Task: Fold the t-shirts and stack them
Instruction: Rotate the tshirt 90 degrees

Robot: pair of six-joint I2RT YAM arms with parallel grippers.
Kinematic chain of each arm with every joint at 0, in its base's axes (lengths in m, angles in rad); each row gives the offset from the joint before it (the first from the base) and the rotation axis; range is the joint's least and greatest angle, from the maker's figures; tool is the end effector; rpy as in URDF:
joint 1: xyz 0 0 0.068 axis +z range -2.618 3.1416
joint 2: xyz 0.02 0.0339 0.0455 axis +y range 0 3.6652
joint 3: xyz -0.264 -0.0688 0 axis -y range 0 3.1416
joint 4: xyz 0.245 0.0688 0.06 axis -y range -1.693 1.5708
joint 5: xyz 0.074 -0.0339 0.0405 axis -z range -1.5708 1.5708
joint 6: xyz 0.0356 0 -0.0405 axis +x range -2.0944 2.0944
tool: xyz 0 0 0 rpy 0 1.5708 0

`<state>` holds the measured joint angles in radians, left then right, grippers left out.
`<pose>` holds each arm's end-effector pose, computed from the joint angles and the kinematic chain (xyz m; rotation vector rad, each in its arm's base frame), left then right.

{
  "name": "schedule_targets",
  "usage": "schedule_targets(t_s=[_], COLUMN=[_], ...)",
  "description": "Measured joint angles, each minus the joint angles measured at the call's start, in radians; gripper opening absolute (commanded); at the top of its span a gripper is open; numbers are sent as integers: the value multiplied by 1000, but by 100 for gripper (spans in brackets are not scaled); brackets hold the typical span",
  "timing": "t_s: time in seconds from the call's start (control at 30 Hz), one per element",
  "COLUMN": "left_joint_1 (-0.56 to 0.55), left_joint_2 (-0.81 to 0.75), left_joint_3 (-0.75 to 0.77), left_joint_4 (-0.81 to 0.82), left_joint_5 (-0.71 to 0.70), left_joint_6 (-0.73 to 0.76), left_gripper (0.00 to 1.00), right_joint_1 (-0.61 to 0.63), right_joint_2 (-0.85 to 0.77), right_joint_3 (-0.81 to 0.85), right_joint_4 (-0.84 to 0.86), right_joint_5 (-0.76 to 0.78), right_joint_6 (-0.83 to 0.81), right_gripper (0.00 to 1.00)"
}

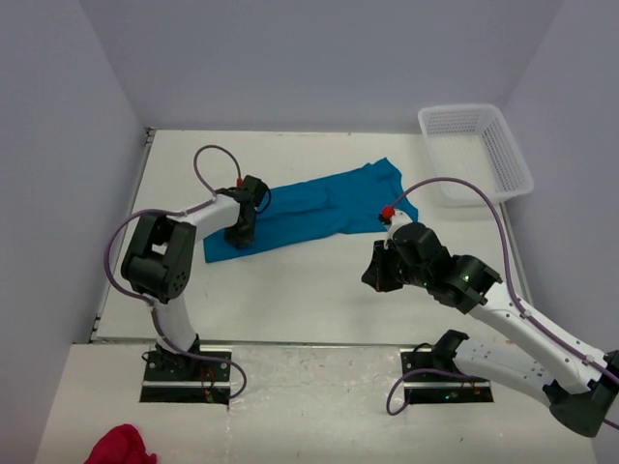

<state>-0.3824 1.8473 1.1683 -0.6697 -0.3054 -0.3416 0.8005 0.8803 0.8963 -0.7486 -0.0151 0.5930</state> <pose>0.3233 -0.1185 0.1550 0.0091 2.8131 0.2937 0.1231 0.1277 0.3076 -0.2582 2.4016 0.7045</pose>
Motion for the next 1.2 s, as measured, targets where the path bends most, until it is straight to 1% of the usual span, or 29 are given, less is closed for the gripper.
schedule_targets(t_s=[0.2, 0.3, 0.37, 0.57, 0.73, 0.83, 0.93, 1.03, 1.13, 1.2], left_joint_1=[-29, -86, -147, -385, -586, -669, -687, -662, -605, -536], left_joint_2=[-31, -54, -74, -94, -87, -79, -81, -85, -92, -91], left_joint_3=[-48, -82, -106, -126, -120, -89, 6, 161, 319, 406], left_joint_4=[46, 79, 103, 168, 216, 203, 147, 80, 55, 43], left_joint_5=[-13, -8, 8, 112, 276, 347, 368, 363, 371, 389], left_joint_6=[-23, -52, -84, -194, -303, -330, -325, -271, -212, -163], left_gripper=[0, 0, 0, 0, 0, 0, 0, 0, 0, 0], right_joint_1=[0, 0, 0, 0, 0, -1, -5, -18, -31, -35], right_joint_2=[-7, -3, 3, 31, 104, 148, 182, 203, 207, 208], right_joint_3=[0, 2, 11, 74, 160, 189, 196, 196, 195, 195], right_joint_4=[0, -1, -6, -15, -56, -61, -79, -100, -124, -143], right_joint_5=[0, 4, 10, 58, 150, 203, 251, 287, 324, 349], right_joint_6=[0, 0, 0, 0, 5, 10, 13, 18, 36, 52], right_gripper=[0, 0, 0, 0, 0, 0, 0, 0, 0, 0])
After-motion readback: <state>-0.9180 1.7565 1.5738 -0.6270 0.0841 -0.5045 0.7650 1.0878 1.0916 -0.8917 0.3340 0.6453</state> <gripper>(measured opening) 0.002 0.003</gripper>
